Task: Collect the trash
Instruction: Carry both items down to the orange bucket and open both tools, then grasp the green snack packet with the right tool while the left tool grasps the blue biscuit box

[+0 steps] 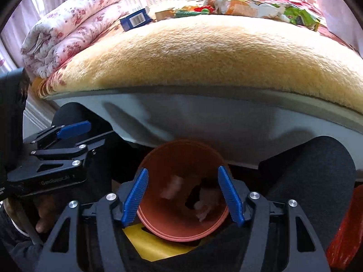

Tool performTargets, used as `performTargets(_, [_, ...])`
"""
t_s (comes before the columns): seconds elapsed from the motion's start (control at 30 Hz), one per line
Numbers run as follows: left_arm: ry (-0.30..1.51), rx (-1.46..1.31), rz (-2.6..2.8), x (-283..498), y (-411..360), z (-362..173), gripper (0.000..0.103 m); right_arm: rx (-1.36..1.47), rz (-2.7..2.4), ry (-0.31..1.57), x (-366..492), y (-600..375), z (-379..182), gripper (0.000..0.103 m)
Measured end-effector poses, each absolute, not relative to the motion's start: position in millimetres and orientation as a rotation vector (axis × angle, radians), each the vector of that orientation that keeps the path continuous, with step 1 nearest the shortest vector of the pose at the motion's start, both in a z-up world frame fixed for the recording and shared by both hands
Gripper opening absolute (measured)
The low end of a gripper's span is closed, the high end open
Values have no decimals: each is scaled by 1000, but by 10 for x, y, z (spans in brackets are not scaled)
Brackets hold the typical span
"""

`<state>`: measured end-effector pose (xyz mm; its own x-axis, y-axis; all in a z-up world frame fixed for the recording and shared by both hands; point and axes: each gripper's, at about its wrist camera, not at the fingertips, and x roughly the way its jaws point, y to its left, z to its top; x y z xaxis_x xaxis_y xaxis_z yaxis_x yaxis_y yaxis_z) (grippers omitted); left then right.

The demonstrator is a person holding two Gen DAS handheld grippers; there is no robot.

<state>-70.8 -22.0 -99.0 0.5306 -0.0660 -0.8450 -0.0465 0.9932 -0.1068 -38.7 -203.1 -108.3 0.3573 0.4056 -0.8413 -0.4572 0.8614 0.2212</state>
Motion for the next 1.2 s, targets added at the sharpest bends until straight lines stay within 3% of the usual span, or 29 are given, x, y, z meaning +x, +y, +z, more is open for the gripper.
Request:
performTargets(0.57, [924, -148, -9, -741, -121, -777, 79, 4, 526, 965, -125, -2415, -655, 64])
performTargets(0.73, [862, -149, 23, -635, -17, -572, 79, 60, 449, 853, 352, -2711, -206, 65])
performTargets(0.87, [813, -164, 34, -478, 38, -442, 82, 54, 352, 803, 922, -2953, 57, 72])
performTargets(1.2, [746, -170, 32, -161, 142, -432, 84, -77, 251, 841, 2590, -3310, 33, 72])
